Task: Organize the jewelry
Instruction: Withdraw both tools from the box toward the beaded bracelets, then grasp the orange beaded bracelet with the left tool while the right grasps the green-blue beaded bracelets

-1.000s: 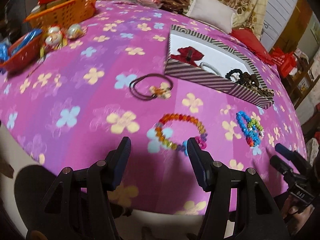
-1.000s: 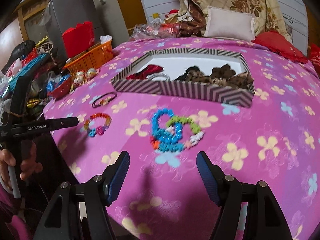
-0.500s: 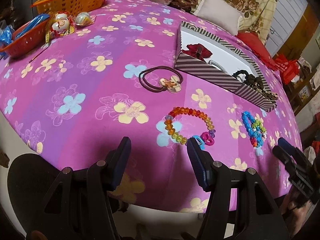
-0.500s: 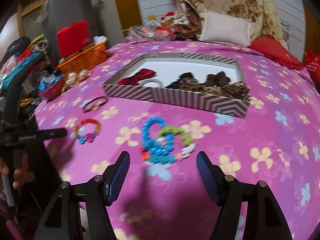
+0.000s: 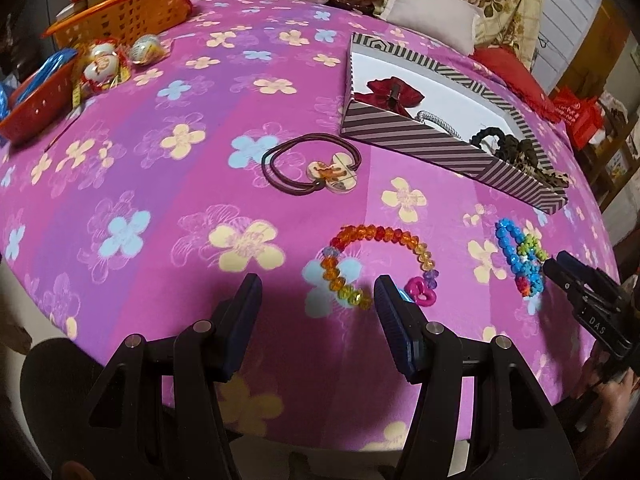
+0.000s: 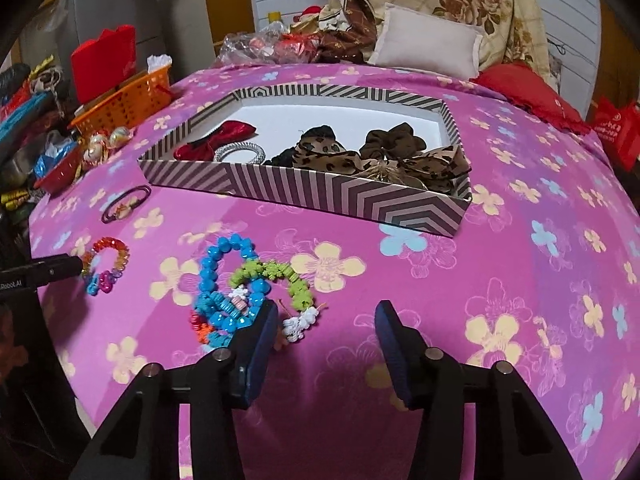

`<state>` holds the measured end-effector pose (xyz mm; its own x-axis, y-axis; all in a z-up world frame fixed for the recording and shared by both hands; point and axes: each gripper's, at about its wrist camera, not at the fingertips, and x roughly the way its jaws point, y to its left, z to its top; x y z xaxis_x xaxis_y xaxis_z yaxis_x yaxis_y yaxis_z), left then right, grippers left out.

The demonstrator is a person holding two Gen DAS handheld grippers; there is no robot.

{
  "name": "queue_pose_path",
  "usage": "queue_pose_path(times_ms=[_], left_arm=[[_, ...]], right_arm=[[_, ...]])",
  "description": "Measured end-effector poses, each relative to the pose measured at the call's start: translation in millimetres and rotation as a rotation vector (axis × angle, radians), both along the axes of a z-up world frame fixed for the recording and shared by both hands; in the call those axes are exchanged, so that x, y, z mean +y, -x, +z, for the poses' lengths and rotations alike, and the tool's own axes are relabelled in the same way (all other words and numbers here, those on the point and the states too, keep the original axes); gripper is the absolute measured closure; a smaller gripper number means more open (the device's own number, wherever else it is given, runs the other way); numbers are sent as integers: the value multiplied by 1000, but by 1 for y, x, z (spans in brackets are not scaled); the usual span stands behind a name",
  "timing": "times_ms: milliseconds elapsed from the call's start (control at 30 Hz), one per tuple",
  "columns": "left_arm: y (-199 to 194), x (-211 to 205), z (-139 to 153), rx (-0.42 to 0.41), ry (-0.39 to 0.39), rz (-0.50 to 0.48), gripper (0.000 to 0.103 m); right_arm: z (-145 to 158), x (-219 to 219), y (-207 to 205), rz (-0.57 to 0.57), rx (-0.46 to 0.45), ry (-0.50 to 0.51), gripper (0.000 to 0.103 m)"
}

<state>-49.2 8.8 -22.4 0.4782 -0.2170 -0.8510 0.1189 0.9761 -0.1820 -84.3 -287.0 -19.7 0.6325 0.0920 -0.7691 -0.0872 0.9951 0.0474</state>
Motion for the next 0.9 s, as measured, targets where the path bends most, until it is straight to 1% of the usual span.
queue_pose_path(times_ms=[167,267,333,367,433,500,567,600,633,667,700,733,800,833,900], left_arm=[[-7,-9,-3,-13,-47,-10,45],[-11,-12,-4,-19,-67,-8,45],[-12,-14,-4,-23,-84,-10,45],[-13,-15,-4,-24,-94,-12,45],[-13,-17,-5,-27,-104,-11,45],[-14,-17,-5,-30,-114,-11,45],[-15,-19,-6,-37,-120,-21,45],[-14,-20,-6,-42,-125,-32,48],[-14,-22,-6,-49,-127,-44,54],[-14,-23,-5,-55,-134,-54,76],[-14,-24,-5,-53,-136,-63,93],[-15,-24,-5,-44,-117,-72,93],[-17,-19,-4,-8,-21,-93,94],[-17,-19,-3,-7,-7,-98,94],[-13,-22,3,-33,-6,-105,94]], right_arm=[[-5,1,-7,5,0,22,58],[-5,4,-7,15,-5,43,66],[-5,8,-4,30,-7,47,76],[-5,10,-4,36,-8,51,78],[-5,13,1,49,-13,58,86],[-6,14,4,52,-19,56,90],[-6,13,5,48,-20,45,90],[-5,12,6,44,-19,33,90],[-5,10,6,41,-18,19,90],[-4,9,7,38,-19,8,90],[-2,8,8,34,-25,0,90],[2,7,9,31,-35,-8,90],[15,6,13,29,-70,-26,90],[21,7,15,30,-85,-31,90],[37,9,20,37,-122,-39,90]])
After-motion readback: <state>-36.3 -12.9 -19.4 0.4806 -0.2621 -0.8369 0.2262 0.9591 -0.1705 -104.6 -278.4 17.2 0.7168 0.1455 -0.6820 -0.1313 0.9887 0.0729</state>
